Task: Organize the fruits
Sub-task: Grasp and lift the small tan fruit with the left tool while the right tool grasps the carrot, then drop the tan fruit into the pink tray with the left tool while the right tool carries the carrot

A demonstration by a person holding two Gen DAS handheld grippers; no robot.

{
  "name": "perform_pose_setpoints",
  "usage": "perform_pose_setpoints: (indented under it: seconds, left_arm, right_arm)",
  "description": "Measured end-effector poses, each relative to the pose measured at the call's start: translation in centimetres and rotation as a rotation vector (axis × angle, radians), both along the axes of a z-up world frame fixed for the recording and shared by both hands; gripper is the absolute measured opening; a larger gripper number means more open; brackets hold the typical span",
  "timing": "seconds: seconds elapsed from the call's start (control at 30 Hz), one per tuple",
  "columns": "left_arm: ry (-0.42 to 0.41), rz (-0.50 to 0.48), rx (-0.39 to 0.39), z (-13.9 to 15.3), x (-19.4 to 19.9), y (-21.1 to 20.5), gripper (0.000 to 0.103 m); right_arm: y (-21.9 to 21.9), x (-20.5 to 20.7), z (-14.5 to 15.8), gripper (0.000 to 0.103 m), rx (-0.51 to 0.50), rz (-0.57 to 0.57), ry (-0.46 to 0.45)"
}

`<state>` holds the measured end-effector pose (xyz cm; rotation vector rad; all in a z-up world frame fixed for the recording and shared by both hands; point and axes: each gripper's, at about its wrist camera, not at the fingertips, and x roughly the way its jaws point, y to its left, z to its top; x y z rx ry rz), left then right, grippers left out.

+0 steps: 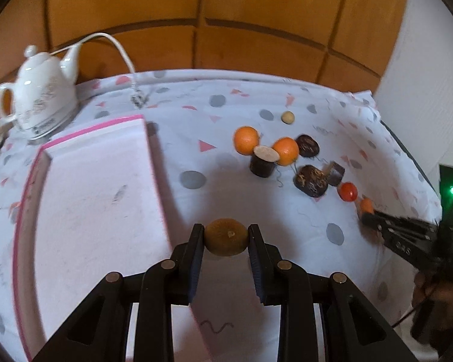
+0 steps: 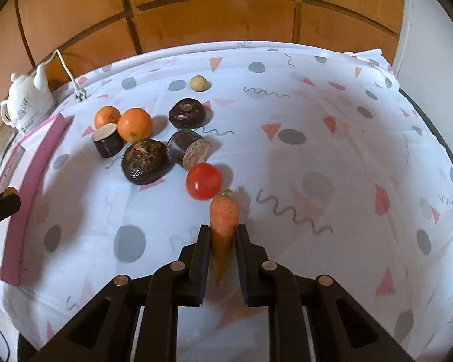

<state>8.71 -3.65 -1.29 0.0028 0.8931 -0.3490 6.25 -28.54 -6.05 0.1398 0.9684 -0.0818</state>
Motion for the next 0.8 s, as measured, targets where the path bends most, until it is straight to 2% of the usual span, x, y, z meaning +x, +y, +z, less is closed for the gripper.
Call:
perform_pose_setpoints:
  seconds: [0.23,0.4,0.8]
  left_arm:
    - [-0.060,0.128,-0.003,1.3,-1.3,3.4,0.029]
    - [-0.069,0.209,0.010,1.1,-1.6,5.8,0.029]
    - [-0.039,0.378,0.021,-0.6,-2.1,11.2,0.030]
  right_arm:
    - [2.1,-1.8,2.0,0.016,0.029,0.075,-0.053]
    - [4.9,-1.7,3.3,0.016,0.072,0.162,-0.083]
    - [17.0,-0.2,6.1,0.016,0.147,0.486,-0.121]
